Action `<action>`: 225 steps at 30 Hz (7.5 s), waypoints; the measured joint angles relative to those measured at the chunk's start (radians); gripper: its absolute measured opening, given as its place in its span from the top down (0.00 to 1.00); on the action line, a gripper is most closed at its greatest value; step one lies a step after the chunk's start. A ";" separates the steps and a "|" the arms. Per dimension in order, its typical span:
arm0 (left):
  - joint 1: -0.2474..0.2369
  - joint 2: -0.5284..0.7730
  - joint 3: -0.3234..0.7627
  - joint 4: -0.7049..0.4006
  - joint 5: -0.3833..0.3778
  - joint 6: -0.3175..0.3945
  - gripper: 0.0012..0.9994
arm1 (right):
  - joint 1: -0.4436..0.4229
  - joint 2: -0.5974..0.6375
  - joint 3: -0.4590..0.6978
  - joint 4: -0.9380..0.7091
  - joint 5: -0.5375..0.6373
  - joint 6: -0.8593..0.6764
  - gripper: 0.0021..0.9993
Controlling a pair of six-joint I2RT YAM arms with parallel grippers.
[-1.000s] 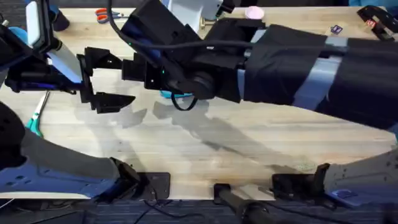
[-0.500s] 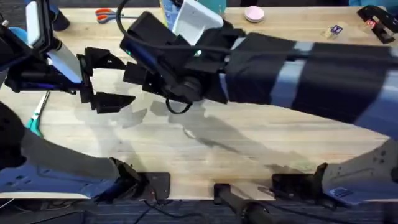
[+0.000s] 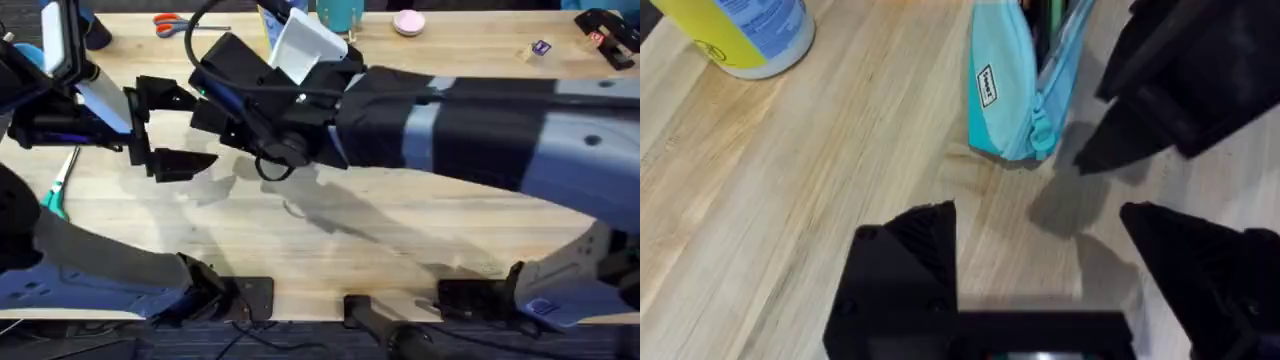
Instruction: Unzip the bag, pick up the pens from the table one at a time and place them inside, then zip the bag closed.
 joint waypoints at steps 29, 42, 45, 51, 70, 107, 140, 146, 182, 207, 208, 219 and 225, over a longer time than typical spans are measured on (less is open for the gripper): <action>0.000 0.000 0.000 0.000 0.000 0.000 0.01 | -0.011 0.124 0.000 0.141 0.079 0.018 0.01; 0.000 0.000 0.000 0.000 0.000 0.000 0.01 | -0.036 0.147 0.000 0.142 0.087 0.038 0.29; 0.000 0.000 0.000 0.000 0.000 0.000 0.01 | -0.036 0.150 0.000 0.138 0.092 0.047 0.36; 0.000 0.000 0.000 0.000 0.000 0.000 0.01 | -0.040 0.153 0.000 0.098 0.095 0.080 0.52; 0.000 0.000 0.000 0.000 0.000 0.000 0.01 | -0.043 0.158 0.000 0.071 0.079 0.111 0.97; 0.000 0.000 0.000 0.000 0.000 0.000 0.00 | -0.135 -0.003 -0.002 0.046 -0.064 -0.115 0.97; 0.000 0.000 0.000 0.145 0.000 0.000 0.01 | -0.140 -0.003 -0.002 0.044 -0.105 -0.204 0.97; 0.000 0.000 0.000 0.252 0.000 0.000 0.01 | -0.140 -0.004 -0.002 0.044 -0.105 -0.204 0.97; -0.004 0.000 0.000 0.207 0.118 0.000 0.01 | -0.140 -0.004 -0.002 0.040 -0.105 -0.204 0.97; -0.201 0.036 0.000 0.235 0.035 -0.080 0.00 | -0.140 -0.004 -0.002 0.040 -0.105 -0.204 0.97; -0.201 0.053 0.000 0.235 0.045 -0.088 0.01 | -0.140 -0.004 -0.002 0.040 -0.105 -0.204 0.97; -0.203 0.230 0.000 0.245 0.244 -0.126 0.00 | -0.140 -0.004 -0.002 0.040 -0.105 -0.204 0.97; -0.239 0.281 0.000 0.262 0.302 -0.130 0.00 | -0.140 -0.004 -0.002 0.040 -0.105 -0.204 0.97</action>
